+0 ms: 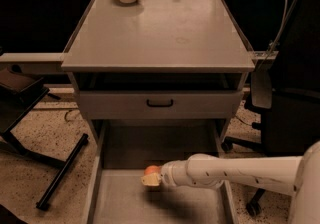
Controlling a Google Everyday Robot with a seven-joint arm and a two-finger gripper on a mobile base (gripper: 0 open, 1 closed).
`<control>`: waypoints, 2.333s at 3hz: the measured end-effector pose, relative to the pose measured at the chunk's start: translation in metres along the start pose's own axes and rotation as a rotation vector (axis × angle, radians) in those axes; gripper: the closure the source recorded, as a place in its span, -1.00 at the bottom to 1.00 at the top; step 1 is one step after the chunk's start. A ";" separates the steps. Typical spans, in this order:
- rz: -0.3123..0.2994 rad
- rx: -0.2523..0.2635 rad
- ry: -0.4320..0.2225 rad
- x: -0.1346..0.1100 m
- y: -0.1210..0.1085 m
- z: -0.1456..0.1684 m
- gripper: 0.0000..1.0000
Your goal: Place orange into middle drawer
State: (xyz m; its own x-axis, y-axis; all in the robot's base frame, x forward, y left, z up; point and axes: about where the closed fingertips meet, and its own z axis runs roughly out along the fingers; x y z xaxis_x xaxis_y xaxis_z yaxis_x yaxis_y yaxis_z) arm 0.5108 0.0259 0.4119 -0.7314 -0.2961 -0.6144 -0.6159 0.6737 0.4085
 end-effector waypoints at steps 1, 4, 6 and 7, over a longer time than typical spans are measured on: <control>0.000 0.029 0.036 -0.001 -0.020 0.013 1.00; -0.003 0.031 0.041 0.000 -0.022 0.014 -0.30; -0.003 0.031 0.041 0.000 -0.022 0.014 -1.00; -0.003 0.031 0.041 0.000 -0.022 0.014 -1.00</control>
Offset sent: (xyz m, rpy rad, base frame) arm 0.0153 -0.0041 -0.0153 -0.0389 0.0145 -0.0026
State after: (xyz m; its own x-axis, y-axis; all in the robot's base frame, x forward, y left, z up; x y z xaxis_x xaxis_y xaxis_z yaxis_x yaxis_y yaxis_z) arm 0.5283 0.0209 0.3930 -0.7416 -0.3251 -0.5868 -0.6089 0.6932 0.3855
